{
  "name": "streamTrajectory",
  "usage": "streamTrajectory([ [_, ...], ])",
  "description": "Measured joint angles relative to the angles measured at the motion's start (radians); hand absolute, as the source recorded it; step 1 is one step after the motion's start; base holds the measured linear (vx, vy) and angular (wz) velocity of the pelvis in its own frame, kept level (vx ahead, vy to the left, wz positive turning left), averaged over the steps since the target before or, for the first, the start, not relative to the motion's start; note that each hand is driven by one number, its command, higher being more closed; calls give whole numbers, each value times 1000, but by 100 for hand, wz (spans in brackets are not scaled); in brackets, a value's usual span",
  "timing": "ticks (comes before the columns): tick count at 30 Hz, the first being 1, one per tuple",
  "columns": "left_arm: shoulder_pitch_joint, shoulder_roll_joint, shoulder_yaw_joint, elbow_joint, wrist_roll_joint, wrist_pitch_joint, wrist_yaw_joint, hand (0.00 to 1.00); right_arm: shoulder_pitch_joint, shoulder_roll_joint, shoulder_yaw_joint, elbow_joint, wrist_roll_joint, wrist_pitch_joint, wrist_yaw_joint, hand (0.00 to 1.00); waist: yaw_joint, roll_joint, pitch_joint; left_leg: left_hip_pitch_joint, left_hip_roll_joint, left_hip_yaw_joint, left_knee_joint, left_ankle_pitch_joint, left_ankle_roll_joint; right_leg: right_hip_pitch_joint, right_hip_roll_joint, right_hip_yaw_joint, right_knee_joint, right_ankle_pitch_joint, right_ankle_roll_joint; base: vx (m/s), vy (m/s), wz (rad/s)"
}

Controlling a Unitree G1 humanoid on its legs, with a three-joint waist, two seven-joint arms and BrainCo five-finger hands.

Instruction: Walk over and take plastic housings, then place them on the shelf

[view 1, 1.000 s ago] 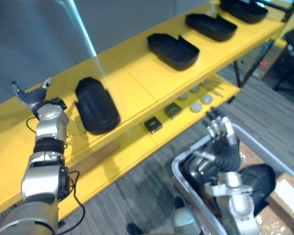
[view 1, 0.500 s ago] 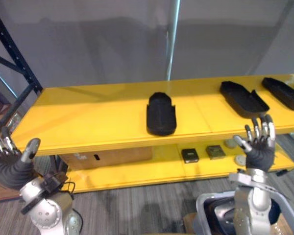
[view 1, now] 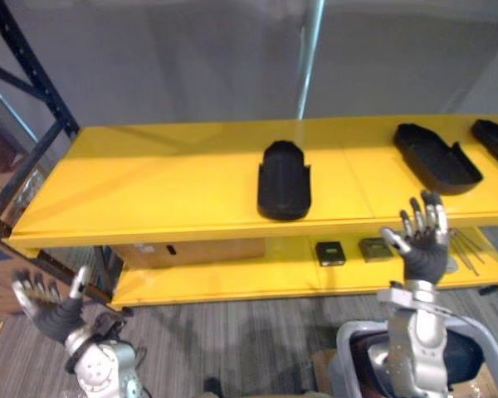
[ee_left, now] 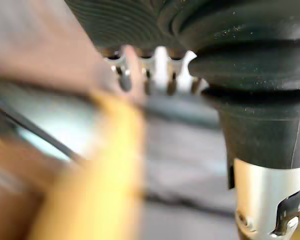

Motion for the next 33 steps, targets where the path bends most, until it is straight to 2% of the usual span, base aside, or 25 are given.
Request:
streamTrajectory([
  [3,8,0,28,88,-17,5,9,0,-38,-15,33,33,-26,2,22,0,38,-12,3,-2,-3,-8,0,3,2,2,-2,-7,8,0,0,49,8,15],
  [8,14,13,44,154,-7,5,-5,0,-67,-31,61,44,-34,12,46,0,40,-11,3,0,-7,-15,0,5,4,0,-11,-7,29,0,-1,12,13,4],
  [10,6,12,39,221,8,18,-56,0,-66,-35,63,44,-24,21,81,0,38,-11,3,0,-8,-13,0,4,7,-3,-15,-4,29,0,-1,-41,17,-8],
  [11,3,12,30,262,14,30,-87,0,-61,-37,69,44,-15,27,97,100,37,-10,2,0,-9,-9,0,3,10,-5,-16,-1,29,0,-1,-62,17,-9],
  [13,4,12,10,314,13,47,-132,0,-54,-41,87,43,-15,39,122,100,37,-8,1,-1,-7,5,-1,2,11,-12,-16,3,29,-3,-6,-62,12,-15],
  [18,39,14,-80,446,12,50,-229,0,8,-49,182,24,-17,48,127,100,37,6,-23,-3,3,26,-1,6,6,-34,-16,36,32,-10,-13,-32,12,-14],
  [23,41,27,-157,528,13,57,-273,0,47,-48,265,22,6,58,147,100,37,5,-29,-2,11,35,-1,4,2,-35,-7,41,29,-11,-13,10,0,-4],
  [27,35,52,-214,569,-1,76,-288,0,59,-35,387,46,5,75,145,100,38,7,-28,-3,11,37,-1,1,-1,-35,-5,45,24,-13,-13,40,2,-2],
  [33,31,53,-273,627,-26,80,-291,0,-8,38,447,235,-34,67,38,100,43,8,-27,-2,5,21,-1,-2,1,-26,-6,29,25,-12,-5,60,-3,6],
])
